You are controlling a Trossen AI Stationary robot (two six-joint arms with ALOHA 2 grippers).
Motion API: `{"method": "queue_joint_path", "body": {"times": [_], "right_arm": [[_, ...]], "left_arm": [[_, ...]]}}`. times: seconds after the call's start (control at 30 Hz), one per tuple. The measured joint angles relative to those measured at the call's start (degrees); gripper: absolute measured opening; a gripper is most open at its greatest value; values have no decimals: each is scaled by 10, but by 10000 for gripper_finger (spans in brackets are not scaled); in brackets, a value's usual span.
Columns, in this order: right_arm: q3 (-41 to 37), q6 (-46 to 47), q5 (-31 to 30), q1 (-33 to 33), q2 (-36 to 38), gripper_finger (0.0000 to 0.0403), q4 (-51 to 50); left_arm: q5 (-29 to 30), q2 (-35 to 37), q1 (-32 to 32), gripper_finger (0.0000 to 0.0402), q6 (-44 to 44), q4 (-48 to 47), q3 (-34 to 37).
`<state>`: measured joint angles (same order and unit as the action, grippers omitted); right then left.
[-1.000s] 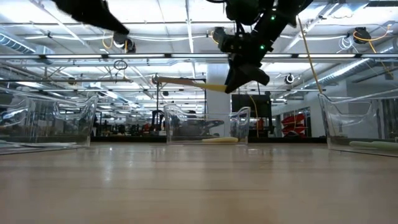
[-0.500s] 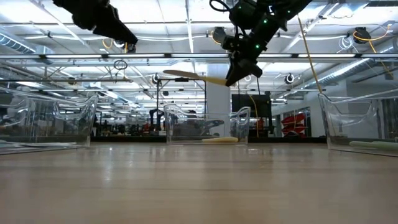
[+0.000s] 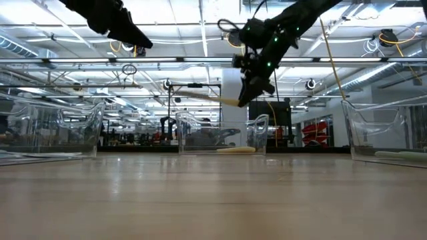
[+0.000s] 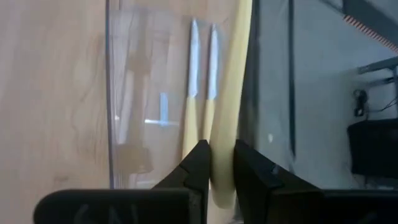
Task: Sort silverware by color (type)
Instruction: Put the yellow knife into the top center transparent bin
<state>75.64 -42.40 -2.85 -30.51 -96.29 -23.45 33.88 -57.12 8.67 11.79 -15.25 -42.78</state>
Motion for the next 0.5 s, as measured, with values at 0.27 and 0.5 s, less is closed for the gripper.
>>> {"method": "queue_joint_path", "body": {"times": [0.27,0.5], "right_arm": [[0,18,-44,-12,-45,56,-4],[0,28,-45,-19,-56,49,-28]], "left_arm": [[-9,0,-4,161,-3,-6,0],[-10,0,-4,161,-20,-17,0]]}}
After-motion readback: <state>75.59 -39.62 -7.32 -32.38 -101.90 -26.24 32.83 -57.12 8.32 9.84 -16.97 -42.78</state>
